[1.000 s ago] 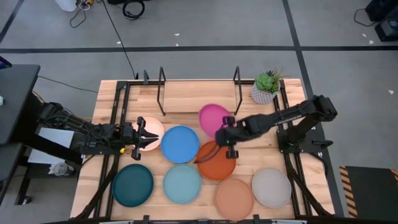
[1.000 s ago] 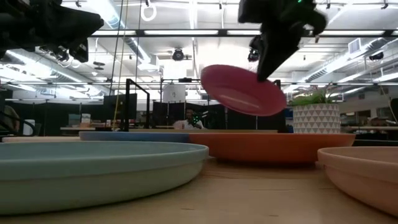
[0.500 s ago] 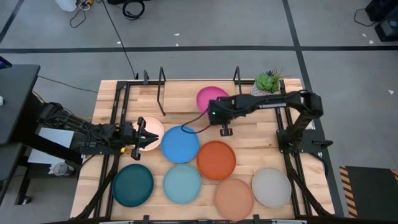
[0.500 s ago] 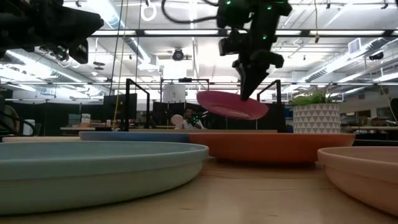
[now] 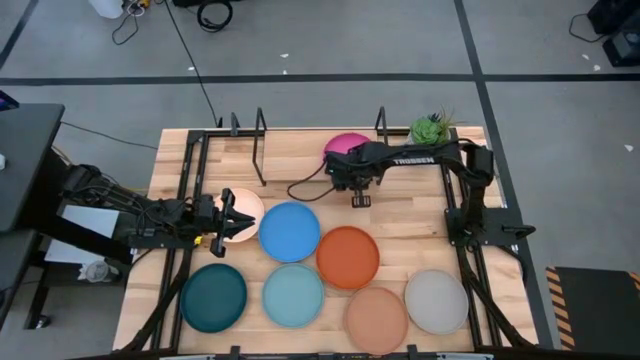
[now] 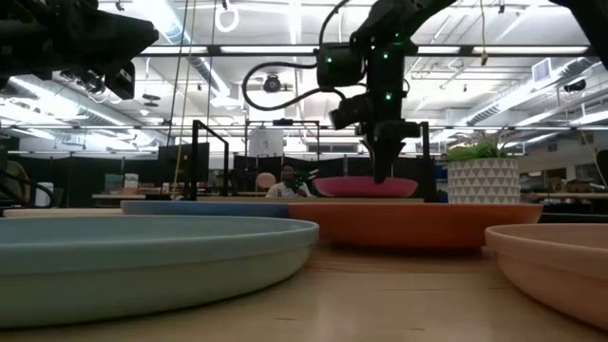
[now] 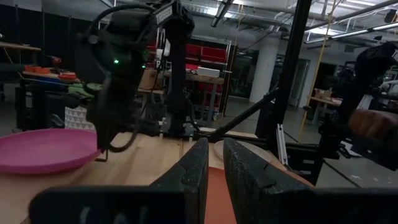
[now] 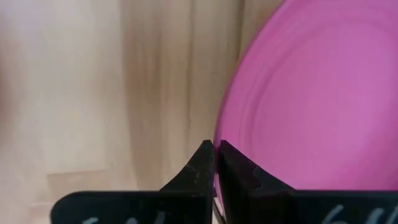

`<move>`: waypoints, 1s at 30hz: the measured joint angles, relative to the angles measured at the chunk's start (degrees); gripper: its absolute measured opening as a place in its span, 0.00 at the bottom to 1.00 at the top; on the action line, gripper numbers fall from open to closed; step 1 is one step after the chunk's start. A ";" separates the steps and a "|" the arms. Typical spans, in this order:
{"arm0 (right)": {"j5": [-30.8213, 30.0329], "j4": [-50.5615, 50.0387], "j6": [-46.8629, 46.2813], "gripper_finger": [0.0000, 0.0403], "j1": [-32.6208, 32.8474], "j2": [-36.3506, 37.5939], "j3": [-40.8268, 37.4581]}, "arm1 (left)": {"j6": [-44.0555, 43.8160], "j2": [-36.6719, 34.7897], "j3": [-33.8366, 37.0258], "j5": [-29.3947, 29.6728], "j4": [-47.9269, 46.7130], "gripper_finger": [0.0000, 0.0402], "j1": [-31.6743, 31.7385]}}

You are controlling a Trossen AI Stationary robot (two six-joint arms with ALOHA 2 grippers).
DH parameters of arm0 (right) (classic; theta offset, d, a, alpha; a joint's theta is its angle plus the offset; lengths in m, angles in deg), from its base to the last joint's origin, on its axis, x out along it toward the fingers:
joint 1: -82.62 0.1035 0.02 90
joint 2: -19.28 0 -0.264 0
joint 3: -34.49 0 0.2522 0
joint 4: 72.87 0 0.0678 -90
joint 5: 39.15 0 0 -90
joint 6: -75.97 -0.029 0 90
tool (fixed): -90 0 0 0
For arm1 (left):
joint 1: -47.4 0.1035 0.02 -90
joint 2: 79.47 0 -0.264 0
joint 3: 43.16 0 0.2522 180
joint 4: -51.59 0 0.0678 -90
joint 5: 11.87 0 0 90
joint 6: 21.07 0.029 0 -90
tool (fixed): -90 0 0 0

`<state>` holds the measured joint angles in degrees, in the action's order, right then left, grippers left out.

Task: Place and stack plates onto a shelf
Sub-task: Put the pink plate on the shelf

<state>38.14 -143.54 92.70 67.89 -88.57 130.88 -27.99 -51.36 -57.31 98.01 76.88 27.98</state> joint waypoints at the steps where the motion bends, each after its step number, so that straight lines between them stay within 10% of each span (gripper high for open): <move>1: 0.00 0.23 0.00 0.04 -0.24 0.05 0.00 | 0.00 0.01 0.00 -0.01 0.00 0.14 0.00; 30: -2.76 5.10 1.49 0.09 -1.61 0.15 -1.51 | 0.07 -0.01 0.01 0.00 -0.02 0.14 0.00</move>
<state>35.38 -138.44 94.20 66.28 -88.42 129.38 -27.92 -51.37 -57.30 98.01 76.86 27.98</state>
